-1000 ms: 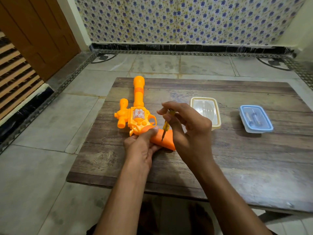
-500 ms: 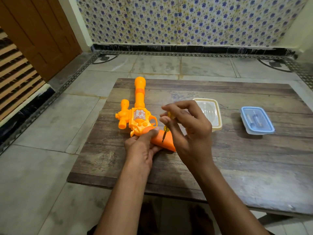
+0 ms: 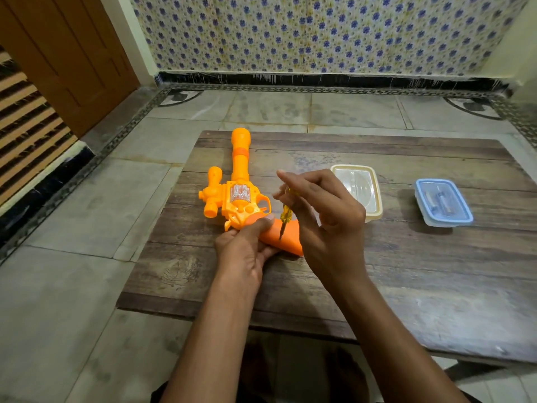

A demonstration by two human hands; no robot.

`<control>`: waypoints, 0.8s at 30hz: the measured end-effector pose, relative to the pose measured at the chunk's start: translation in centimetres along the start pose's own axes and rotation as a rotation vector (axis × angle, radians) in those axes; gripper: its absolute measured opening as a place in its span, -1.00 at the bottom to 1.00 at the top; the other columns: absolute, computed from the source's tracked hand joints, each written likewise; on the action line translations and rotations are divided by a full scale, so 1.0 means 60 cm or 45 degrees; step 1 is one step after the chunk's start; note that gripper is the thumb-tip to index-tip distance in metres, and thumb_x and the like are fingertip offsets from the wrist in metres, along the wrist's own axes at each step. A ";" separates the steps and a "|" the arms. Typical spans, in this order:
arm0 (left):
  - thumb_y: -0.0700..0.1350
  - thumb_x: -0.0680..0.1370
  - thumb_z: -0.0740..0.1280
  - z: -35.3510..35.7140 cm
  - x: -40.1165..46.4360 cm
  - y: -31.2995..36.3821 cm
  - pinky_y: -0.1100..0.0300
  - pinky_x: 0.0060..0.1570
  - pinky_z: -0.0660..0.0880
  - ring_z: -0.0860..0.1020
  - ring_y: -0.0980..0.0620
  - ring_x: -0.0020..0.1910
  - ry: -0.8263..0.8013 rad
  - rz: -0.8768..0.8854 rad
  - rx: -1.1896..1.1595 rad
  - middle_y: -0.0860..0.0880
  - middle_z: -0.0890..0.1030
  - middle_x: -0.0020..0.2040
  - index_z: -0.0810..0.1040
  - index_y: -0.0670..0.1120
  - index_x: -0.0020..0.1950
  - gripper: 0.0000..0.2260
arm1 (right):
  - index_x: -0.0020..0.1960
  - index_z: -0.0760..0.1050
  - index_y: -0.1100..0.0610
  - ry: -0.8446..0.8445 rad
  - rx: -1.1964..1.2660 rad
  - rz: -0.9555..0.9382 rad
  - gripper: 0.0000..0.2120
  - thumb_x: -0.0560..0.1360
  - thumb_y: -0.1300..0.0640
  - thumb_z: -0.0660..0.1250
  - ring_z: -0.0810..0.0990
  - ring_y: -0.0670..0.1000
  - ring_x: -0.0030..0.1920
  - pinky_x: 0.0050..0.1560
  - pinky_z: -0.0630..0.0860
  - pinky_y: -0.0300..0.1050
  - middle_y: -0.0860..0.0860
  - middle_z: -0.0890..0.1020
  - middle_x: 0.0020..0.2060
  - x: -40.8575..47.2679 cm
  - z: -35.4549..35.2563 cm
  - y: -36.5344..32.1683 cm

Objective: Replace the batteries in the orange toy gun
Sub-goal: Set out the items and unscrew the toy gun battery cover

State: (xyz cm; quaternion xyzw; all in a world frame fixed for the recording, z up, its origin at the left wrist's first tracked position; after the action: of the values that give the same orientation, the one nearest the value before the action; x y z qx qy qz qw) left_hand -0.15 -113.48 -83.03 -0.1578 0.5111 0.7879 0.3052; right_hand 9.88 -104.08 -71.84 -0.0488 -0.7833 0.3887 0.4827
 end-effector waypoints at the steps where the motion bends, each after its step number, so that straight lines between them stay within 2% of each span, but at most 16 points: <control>1: -0.41 0.48 0.44 0.000 0.000 0.000 -0.14 -0.29 0.67 0.67 -0.21 0.02 0.000 -0.002 -0.002 -0.22 0.68 -0.02 0.57 -0.16 0.02 -0.79 | 0.25 0.63 0.28 -0.011 0.009 0.003 -0.66 0.52 0.47 0.38 0.69 0.05 -0.01 -0.02 0.62 -0.01 0.15 0.64 -0.05 0.000 0.000 0.001; 3: -0.40 0.48 0.45 0.000 0.001 -0.001 -0.11 -0.31 0.68 0.67 -0.20 0.03 -0.004 -0.001 0.010 -0.22 0.68 0.00 0.58 -0.16 0.05 -0.77 | 0.22 0.64 0.30 -0.019 0.035 0.034 -0.72 0.55 0.45 0.35 0.70 0.03 0.02 -0.01 0.62 0.02 0.13 0.67 -0.02 -0.001 -0.001 0.003; 6: -0.39 0.48 0.46 -0.003 0.002 -0.001 -0.12 -0.27 0.68 0.67 -0.22 0.06 0.008 0.000 0.017 -0.25 0.68 0.06 0.58 -0.18 0.13 -0.73 | 0.12 0.68 0.28 0.011 0.018 0.048 -0.84 0.54 0.35 0.44 0.68 0.05 -0.01 -0.05 0.61 0.03 0.12 0.64 -0.04 -0.001 -0.002 0.003; 8: -0.40 0.47 0.46 -0.003 0.000 0.000 -0.19 -0.18 0.67 0.67 -0.23 0.07 0.007 0.003 0.004 -0.25 0.68 0.06 0.58 -0.17 0.10 -0.74 | 0.11 0.69 0.27 0.025 -0.013 0.049 -0.82 0.52 0.36 0.46 0.67 0.03 -0.03 -0.06 0.61 -0.02 0.13 0.62 -0.06 0.000 -0.001 0.002; 12: -0.40 0.47 0.47 -0.001 -0.001 0.002 -0.20 -0.15 0.66 0.67 -0.21 0.06 0.004 0.008 0.018 -0.23 0.68 0.03 0.57 -0.16 0.06 -0.76 | 0.19 0.65 0.29 -0.009 0.026 0.079 -0.72 0.54 0.47 0.34 0.70 -0.03 0.05 0.07 0.62 -0.08 0.10 0.71 0.00 0.001 -0.006 0.004; 16: -0.40 0.48 0.45 -0.002 0.001 0.001 -0.16 -0.23 0.67 0.67 -0.21 0.02 0.010 0.010 0.031 -0.24 0.68 0.02 0.57 -0.16 0.01 -0.79 | 0.12 0.68 0.27 0.005 0.016 0.076 -0.83 0.54 0.34 0.44 0.68 0.00 0.02 0.01 0.60 -0.08 0.09 0.66 -0.03 0.003 -0.004 0.003; 18: -0.40 0.49 0.44 -0.002 0.001 0.001 -0.13 -0.28 0.68 0.67 -0.22 0.03 0.002 0.015 0.029 -0.25 0.68 0.02 0.58 -0.17 0.03 -0.80 | 0.11 0.70 0.25 0.030 0.003 0.067 -0.82 0.51 0.36 0.47 0.66 0.02 -0.03 -0.04 0.59 -0.11 0.11 0.62 -0.08 0.004 -0.003 0.002; 20: -0.40 0.49 0.44 -0.001 0.000 0.001 -0.13 -0.26 0.67 0.68 -0.20 0.02 -0.004 0.010 0.030 -0.22 0.68 -0.01 0.58 -0.15 0.02 -0.80 | 0.16 0.68 0.26 0.012 0.003 0.052 -0.77 0.53 0.40 0.41 0.68 0.01 -0.01 0.00 0.61 -0.11 0.12 0.67 -0.06 0.004 -0.003 0.002; 22: -0.39 0.49 0.45 -0.001 -0.001 0.001 -0.12 -0.27 0.68 0.68 -0.18 0.01 -0.008 0.006 0.035 -0.21 0.69 -0.02 0.58 -0.16 0.03 -0.79 | 0.20 0.65 0.29 -0.010 0.064 0.075 -0.75 0.56 0.41 0.34 0.71 0.01 0.05 0.07 0.63 -0.03 0.11 0.71 0.01 0.002 -0.003 0.005; 24: -0.39 0.48 0.45 0.000 -0.001 0.001 -0.09 -0.37 0.67 0.68 -0.20 0.03 -0.001 0.003 0.034 -0.24 0.69 0.04 0.59 -0.21 0.14 -0.74 | 0.19 0.65 0.30 -0.012 0.093 0.086 -0.78 0.58 0.38 0.35 0.71 0.01 0.08 0.08 0.64 0.03 0.09 0.72 0.05 0.001 -0.003 0.005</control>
State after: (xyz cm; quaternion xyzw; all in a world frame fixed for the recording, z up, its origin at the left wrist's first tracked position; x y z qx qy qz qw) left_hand -0.15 -113.52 -82.93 -0.1529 0.5216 0.7813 0.3066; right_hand 9.89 -103.75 -71.96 -0.0557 -0.7688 0.4331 0.4672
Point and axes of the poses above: each hand's wrist, its own x-axis towards the middle knuckle, its own z-axis out of the palm, y = z × x, the point moved 6 cm from there along x, towards the middle knuckle
